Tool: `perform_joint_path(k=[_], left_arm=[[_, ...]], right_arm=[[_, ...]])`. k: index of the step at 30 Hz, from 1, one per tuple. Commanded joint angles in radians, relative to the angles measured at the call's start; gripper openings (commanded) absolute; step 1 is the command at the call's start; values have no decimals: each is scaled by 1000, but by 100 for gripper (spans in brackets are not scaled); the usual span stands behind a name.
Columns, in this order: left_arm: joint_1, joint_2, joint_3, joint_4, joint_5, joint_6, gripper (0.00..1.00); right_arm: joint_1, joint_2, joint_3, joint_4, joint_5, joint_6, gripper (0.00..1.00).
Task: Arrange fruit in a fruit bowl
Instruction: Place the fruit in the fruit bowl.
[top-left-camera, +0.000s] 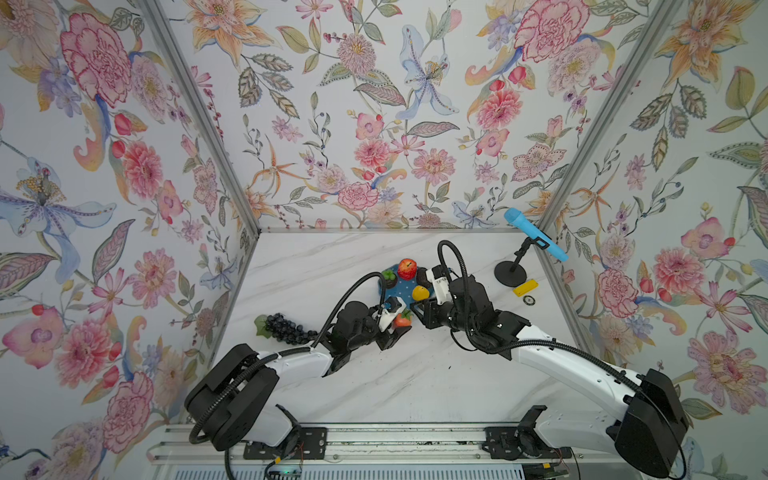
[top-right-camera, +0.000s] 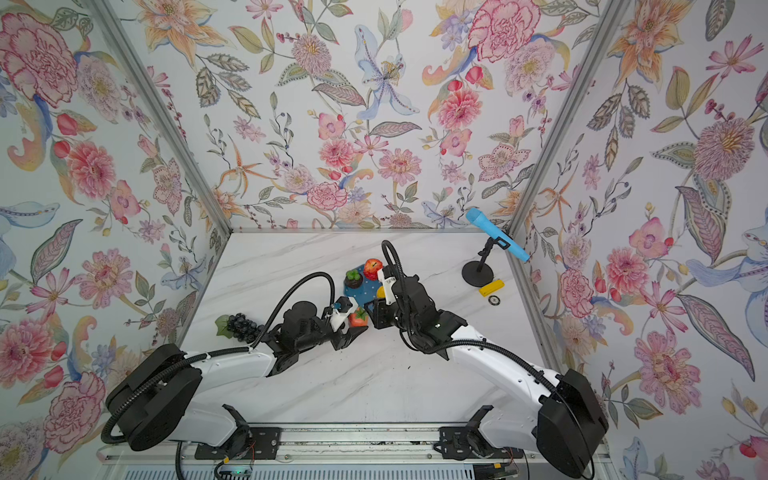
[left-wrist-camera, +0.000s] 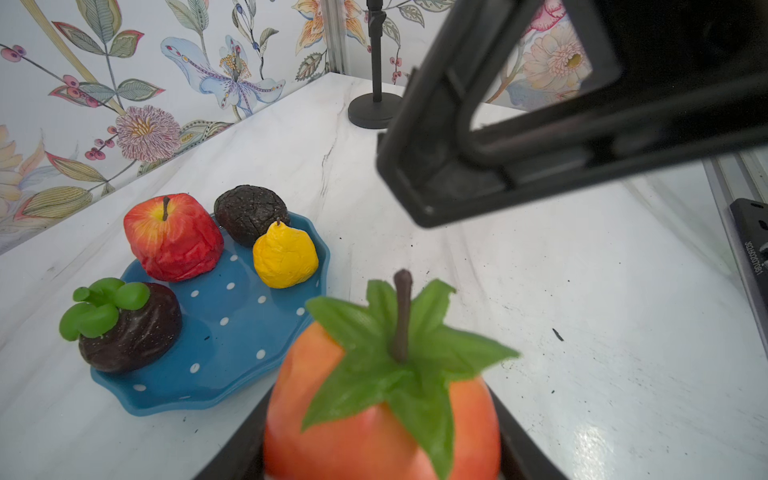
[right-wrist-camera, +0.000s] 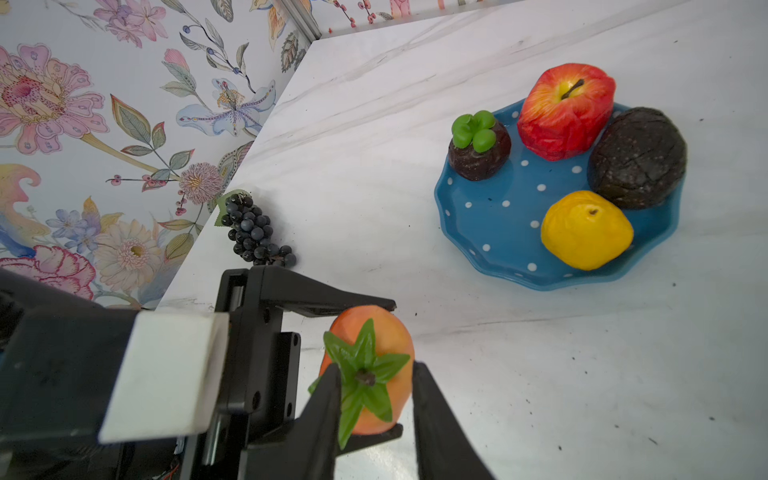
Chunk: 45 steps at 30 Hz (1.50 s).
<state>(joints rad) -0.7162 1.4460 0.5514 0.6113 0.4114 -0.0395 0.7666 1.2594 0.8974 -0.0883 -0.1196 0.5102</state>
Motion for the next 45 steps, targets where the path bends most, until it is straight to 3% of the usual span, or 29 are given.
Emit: perform_joint_path(k=[1,38,42,45], left_arm=[[-18,13,29,-2,-3,23,52],[-27,5,2,57,-24,4,53],[-28,10,3,52,-24,8,53],[-28,16,4,46,-24,11,53]], right_arm=[[3,8,-1,18,-17,7,29],[19,49,-31,50,-22,32,20],[20,46,-23,26,10,23,31],[20,31,-21,7,40,10,31]])
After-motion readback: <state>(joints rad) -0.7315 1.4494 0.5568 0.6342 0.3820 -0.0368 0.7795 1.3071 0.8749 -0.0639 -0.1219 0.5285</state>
